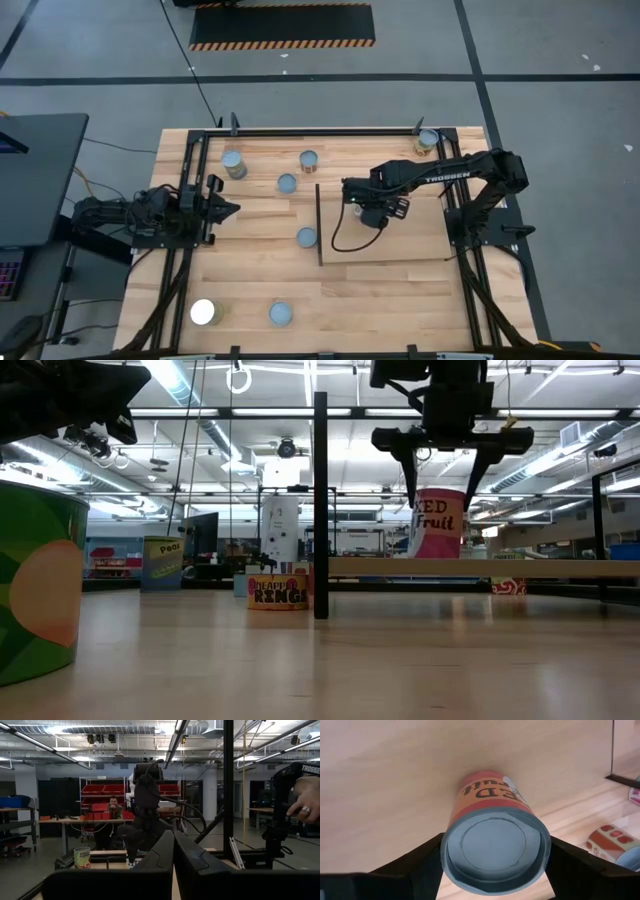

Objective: Pick and place cans onto a shelf
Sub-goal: Put the light red can on the shelf

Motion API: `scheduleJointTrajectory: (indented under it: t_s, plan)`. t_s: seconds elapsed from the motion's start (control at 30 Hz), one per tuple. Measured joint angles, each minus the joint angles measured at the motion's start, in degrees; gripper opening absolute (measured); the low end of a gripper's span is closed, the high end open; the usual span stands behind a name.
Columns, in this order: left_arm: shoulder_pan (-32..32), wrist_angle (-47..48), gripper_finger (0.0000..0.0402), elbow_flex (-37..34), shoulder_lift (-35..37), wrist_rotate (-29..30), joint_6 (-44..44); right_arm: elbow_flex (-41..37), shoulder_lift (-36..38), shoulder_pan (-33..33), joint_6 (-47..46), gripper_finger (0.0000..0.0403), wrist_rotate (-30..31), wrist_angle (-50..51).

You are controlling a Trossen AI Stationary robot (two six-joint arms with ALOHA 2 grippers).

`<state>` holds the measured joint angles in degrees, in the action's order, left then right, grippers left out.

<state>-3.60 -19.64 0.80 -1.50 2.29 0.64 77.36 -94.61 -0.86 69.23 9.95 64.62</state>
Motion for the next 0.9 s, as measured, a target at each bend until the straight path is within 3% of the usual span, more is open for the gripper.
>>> scheduleJointTrajectory:
  t_s: [0.37, 0.9]
  plan:
    - [0.0, -0.01, 0.0011, 0.0, 0.01, 0.0, 0.0, 0.0, 0.0, 0.42, -0.34, 0.0337, -1.89, -0.34]
    - [-0.02, 0.0, 0.0011, -0.02, 0.0, 0.0, 0.0, 0.0, 0.0, 3.1, -1.09, 0.0335, 0.57, 0.14]
